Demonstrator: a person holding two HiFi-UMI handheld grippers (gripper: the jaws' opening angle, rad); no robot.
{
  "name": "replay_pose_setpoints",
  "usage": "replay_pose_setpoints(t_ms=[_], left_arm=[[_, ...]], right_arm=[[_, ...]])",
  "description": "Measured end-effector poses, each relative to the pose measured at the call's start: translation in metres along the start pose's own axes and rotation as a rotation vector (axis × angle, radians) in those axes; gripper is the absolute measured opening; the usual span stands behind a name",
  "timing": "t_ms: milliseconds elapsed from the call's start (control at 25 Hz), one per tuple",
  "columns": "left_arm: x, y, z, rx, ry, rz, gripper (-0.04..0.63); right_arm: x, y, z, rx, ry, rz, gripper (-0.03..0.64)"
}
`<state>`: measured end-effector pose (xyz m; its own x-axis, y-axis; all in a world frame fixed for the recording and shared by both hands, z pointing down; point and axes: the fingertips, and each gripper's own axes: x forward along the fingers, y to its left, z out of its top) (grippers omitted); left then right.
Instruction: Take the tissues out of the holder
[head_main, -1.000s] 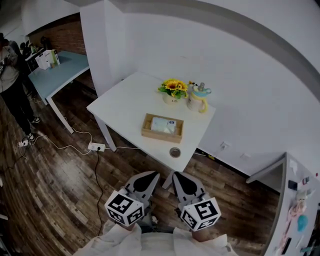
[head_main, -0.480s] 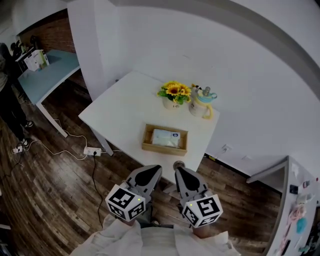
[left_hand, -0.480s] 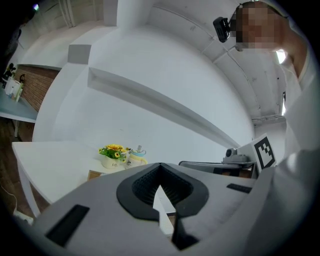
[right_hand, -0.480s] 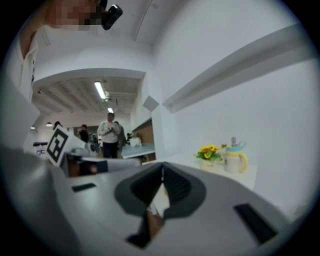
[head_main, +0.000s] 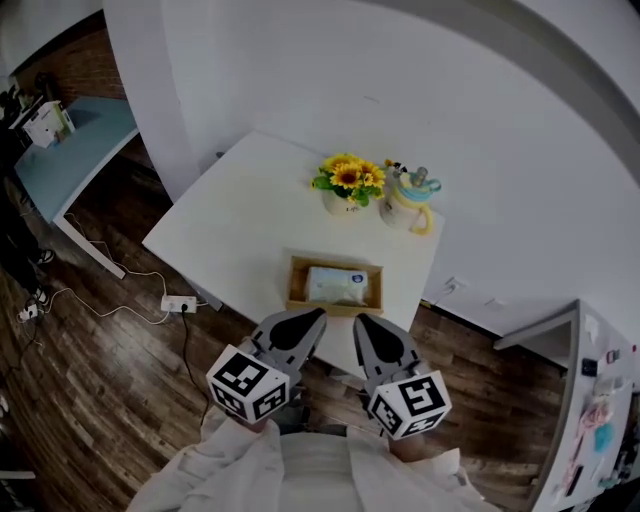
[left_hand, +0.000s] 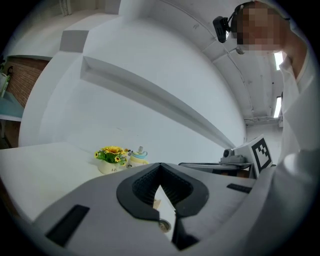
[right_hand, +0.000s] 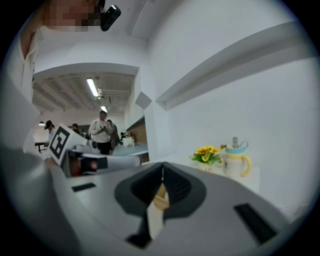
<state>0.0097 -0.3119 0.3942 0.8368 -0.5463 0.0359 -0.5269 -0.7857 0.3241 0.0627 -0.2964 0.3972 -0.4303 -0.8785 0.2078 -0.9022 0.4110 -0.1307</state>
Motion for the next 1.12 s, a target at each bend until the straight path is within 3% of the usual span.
replay_pose_setpoints(t_ms=[600,840,1120], left_arm=[[0.031,0.037,-0.012,-0.074,0.046,-0.03,0.014],[0.042,0.047,-0.016,-0.133,0.061,-0.012,0.014],[0.053,0.044,-0.026,-0.149,0.091,0.0,0.014]], right_arm=[[0.045,-0.027,-0.016,0.025,0.085,-0.02,0.011],[0.054,-0.041,-0.019,0.058,0.109,0.01,0.012],[0.059,-0.044,-0.031,0.05,0.198,0.081,0.011]])
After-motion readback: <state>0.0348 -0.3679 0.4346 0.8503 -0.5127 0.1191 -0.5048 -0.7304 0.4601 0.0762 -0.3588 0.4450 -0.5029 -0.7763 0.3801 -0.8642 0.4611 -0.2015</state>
